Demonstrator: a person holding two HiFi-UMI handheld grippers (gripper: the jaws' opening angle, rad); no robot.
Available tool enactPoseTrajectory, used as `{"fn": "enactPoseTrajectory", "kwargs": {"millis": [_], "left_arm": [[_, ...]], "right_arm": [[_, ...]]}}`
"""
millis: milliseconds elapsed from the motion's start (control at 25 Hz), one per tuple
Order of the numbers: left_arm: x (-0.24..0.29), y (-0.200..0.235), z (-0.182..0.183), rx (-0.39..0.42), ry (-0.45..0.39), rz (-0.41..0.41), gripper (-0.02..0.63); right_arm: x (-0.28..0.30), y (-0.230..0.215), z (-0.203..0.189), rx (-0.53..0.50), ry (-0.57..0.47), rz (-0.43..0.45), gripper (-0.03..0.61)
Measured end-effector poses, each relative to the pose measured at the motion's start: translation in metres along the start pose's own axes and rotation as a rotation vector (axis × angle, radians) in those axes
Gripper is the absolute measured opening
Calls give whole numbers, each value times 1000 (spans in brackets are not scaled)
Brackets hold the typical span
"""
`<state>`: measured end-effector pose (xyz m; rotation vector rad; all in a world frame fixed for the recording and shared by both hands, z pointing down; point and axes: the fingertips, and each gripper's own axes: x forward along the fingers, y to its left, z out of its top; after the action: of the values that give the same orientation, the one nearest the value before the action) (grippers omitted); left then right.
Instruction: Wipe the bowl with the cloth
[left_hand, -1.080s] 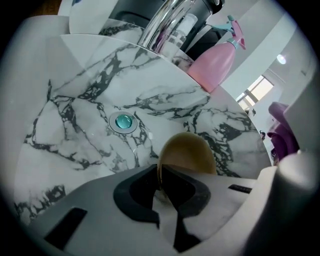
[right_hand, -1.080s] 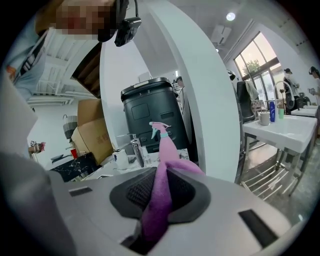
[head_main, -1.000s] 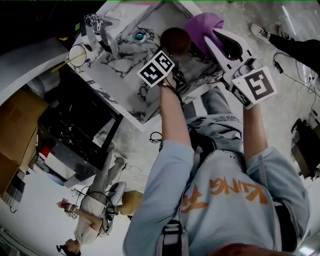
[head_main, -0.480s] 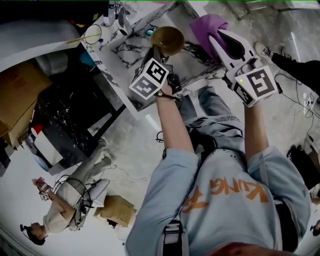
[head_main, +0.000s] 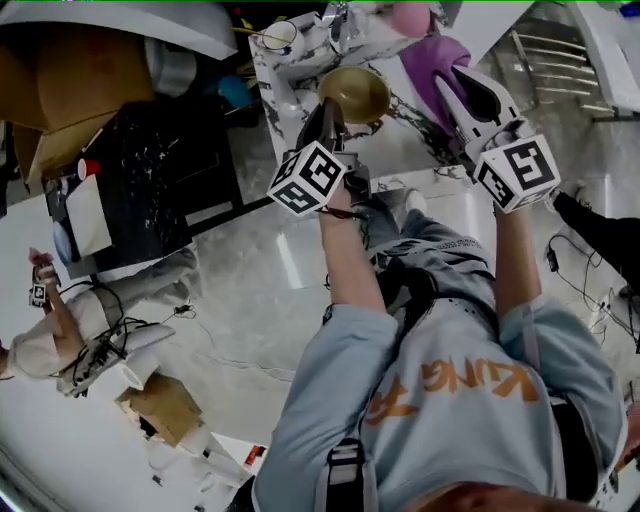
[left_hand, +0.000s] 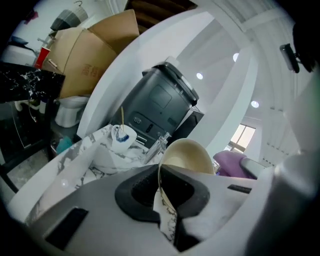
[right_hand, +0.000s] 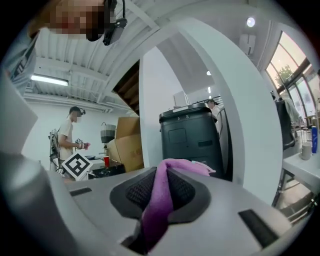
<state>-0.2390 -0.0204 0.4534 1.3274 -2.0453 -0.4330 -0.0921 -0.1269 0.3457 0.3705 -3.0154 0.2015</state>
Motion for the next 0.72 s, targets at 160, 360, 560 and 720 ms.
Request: {"fn": "enactPoseTrajectory", "kwargs": {"millis": [160, 360, 560, 720], "left_arm": [[-28, -1, 34, 3, -126, -35, 32], [-56, -20, 70, -10, -229, -169, 32], [-65, -57, 85, -49, -269, -384, 32], [-68, -80, 85, -12, -231, -491, 32]], "right_arm": [[15, 23, 27, -50, -69, 118, 75], [19, 40, 60, -68, -140, 188, 75], [5, 57, 97, -129, -208, 320, 75], [-7, 80, 108, -193, -234, 437, 75]]}}
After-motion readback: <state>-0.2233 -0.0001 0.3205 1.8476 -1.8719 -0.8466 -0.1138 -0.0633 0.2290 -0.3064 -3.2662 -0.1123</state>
